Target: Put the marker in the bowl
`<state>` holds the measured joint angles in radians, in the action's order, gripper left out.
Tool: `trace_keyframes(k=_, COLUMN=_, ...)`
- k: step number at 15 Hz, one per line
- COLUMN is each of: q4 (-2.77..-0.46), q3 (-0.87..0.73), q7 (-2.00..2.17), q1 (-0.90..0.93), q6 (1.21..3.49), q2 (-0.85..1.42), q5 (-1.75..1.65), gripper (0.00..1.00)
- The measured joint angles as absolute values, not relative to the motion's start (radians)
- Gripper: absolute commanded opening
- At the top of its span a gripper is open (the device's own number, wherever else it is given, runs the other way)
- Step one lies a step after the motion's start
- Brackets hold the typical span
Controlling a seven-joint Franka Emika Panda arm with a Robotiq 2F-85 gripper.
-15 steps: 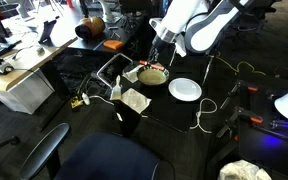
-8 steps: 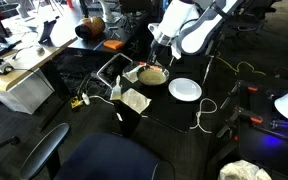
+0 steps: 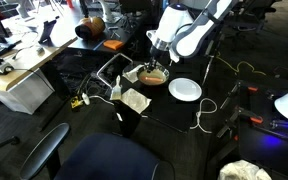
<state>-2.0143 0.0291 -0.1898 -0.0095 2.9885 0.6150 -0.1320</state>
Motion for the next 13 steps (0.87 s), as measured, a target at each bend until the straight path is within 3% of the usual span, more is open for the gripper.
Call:
trace_keyframes(k=5, q4=-2.004, q3=0.033, q7=-0.190, q1=-0.011, q6=2.976, q2=0.622, q5=-0.132, gripper=1.00)
trace_keyframes(k=13, q4=-2.003, q3=0.034, q7=-0.190, q1=-0.017, q6=2.975, q2=0.623, q5=-0.133, gripper=1.00)
